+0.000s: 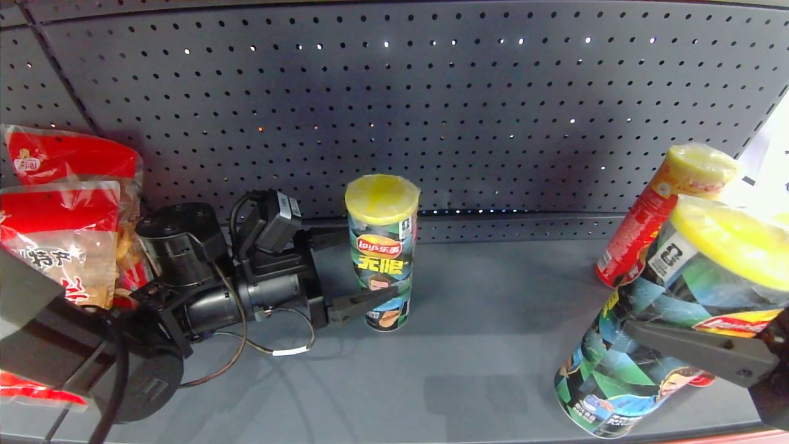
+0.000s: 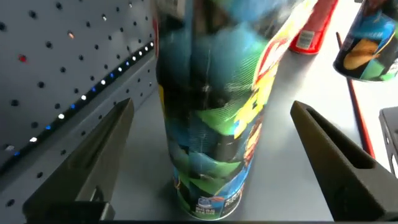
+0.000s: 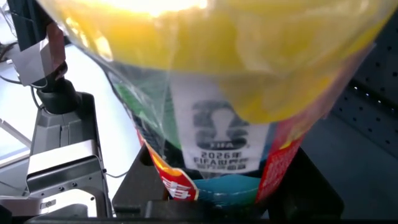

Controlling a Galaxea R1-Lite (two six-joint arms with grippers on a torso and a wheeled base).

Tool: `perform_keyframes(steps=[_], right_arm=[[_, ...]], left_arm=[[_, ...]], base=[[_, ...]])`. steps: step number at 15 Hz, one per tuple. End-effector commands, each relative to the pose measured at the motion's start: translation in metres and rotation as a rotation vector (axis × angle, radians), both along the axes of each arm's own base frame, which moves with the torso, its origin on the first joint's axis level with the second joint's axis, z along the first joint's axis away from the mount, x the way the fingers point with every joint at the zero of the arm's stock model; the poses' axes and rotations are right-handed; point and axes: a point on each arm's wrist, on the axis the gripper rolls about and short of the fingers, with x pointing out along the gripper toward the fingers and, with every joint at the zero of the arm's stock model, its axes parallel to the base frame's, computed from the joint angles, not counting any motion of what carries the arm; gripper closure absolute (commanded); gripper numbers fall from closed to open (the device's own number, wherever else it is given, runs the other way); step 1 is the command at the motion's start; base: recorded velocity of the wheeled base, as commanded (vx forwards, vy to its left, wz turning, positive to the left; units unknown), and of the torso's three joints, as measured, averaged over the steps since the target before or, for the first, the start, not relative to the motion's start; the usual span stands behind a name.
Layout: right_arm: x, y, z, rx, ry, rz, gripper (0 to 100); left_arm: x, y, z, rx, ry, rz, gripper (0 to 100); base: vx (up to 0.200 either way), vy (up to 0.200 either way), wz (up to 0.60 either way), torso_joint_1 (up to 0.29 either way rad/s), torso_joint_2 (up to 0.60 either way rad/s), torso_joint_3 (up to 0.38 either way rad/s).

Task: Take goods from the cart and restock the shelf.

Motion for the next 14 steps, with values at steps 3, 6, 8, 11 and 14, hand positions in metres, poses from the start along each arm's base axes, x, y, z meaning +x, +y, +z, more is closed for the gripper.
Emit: perform_keyframes(steps=[3, 6, 8, 11, 14], right_arm=[[-0.002, -0.001, 0.001, 0.003, -0.009, -0.004, 100], [-0.001, -0.001, 0.001, 0.002, -0.006, -0.004, 100], [-0.002, -0.001, 0.001, 0.002, -0.006, -0.004, 100], [-0.001, -0.001, 0.0, 0.001, -0.003, -0.007, 100], [0.0, -0.001, 0.0, 0.0, -0.002, -0.008, 100]], left_arm=[[0.01, -0.004, -0.004, 0.001, -0.003, -0.002, 100], [0.007, -0.004, -0.001, -0.004, -0.013, -0.007, 100], [0.002, -0.006, 0.006, -0.016, -0.039, -0.022, 100], [-0.027, -0.007, 0.013, -0.018, -0.039, -0.069, 100], [-0.033, -0.005, 0.017, -0.022, -0.047, -0.074, 100]], base=[[0.0, 0.0, 0.0, 0.0, 0.0, 0.0], [0.0, 0.0, 0.0, 0.0, 0.0, 0.0], [0.0, 0.0, 0.0, 0.0, 0.0, 0.0], [0.0, 0.0, 0.0, 0.0, 0.0, 0.0], [0.0, 0.0, 0.0, 0.0, 0.0, 0.0]])
